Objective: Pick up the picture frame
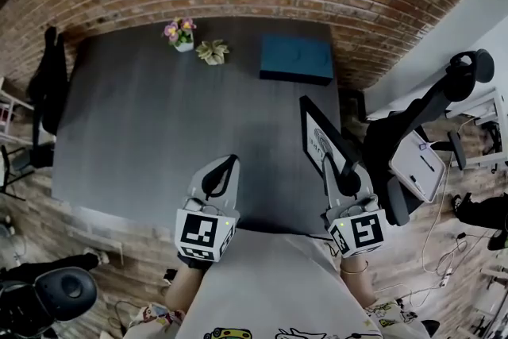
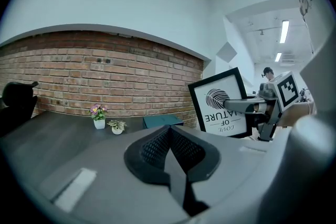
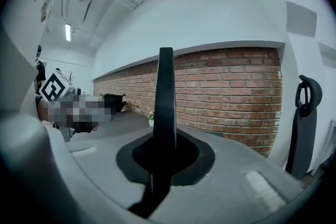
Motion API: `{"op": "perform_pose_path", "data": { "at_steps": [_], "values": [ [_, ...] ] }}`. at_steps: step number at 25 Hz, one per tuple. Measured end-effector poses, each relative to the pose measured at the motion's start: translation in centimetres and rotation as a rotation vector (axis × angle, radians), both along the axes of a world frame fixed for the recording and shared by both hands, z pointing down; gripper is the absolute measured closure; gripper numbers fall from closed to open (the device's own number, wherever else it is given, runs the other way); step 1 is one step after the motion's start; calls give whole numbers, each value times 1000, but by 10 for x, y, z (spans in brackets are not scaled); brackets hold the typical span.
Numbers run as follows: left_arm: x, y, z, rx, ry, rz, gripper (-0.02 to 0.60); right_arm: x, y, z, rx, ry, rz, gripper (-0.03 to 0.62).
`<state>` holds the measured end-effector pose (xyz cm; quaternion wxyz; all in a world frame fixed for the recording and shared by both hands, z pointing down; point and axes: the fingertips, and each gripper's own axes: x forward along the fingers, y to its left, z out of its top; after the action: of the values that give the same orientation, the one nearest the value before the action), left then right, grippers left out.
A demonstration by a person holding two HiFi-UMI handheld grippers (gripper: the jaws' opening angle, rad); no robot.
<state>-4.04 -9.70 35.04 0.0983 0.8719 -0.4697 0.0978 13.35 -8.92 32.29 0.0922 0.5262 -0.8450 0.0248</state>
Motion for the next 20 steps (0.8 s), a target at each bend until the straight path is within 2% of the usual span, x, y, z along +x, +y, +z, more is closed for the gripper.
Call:
{"op": "perform_pose_path", "data": {
  "at_steps": [20],
  "values": [
    [-8, -6, 9, -21, -18, -9, 569, 1, -5, 8, -37, -37, 10, 582]
  ]
}}
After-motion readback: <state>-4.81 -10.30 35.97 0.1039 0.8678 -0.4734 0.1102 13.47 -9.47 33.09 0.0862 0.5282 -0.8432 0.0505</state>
